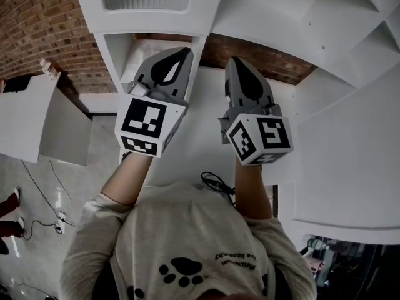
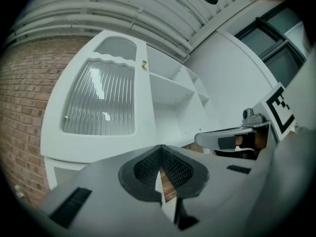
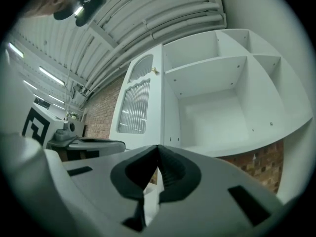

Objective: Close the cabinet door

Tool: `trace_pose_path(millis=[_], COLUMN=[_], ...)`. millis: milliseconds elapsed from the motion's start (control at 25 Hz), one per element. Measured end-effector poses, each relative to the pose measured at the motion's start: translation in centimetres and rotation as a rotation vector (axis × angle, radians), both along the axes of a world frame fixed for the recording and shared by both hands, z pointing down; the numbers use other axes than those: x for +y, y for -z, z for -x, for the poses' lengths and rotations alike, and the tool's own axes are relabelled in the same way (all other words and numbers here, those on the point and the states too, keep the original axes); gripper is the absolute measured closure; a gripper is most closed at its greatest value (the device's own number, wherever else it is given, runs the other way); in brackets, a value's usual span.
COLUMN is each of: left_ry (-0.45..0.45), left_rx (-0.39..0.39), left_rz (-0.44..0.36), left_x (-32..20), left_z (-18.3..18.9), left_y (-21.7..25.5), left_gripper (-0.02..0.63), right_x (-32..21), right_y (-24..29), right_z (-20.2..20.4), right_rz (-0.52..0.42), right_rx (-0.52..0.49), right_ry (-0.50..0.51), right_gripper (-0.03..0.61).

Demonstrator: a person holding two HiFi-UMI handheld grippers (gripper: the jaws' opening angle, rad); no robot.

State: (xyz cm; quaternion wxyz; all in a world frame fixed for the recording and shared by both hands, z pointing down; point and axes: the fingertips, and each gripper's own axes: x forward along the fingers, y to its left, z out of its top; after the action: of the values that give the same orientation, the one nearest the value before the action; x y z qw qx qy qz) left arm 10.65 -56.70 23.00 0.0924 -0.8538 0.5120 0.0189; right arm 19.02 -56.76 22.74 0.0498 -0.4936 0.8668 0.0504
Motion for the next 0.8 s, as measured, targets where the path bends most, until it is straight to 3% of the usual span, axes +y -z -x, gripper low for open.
trace_pose_path(millis=[360, 800], left_ry=[0.123, 0.145], left_rx=[0.006, 0.021], left_rz=[0.012, 0.055], left_x=[4.2, 8.5], left_z=[1.8, -0.5], left_y=[-3.5, -7.3], left_gripper=[0.604, 0.606], right_x=[4.1, 8.0], right_y=[-2.8, -6.7], right_z=[0.5, -0.8], right_rz=[-0.028, -0.018], right_rx=[0.066, 0.078], right_ry=[0.011, 0.033], right_gripper=[0.569, 0.569])
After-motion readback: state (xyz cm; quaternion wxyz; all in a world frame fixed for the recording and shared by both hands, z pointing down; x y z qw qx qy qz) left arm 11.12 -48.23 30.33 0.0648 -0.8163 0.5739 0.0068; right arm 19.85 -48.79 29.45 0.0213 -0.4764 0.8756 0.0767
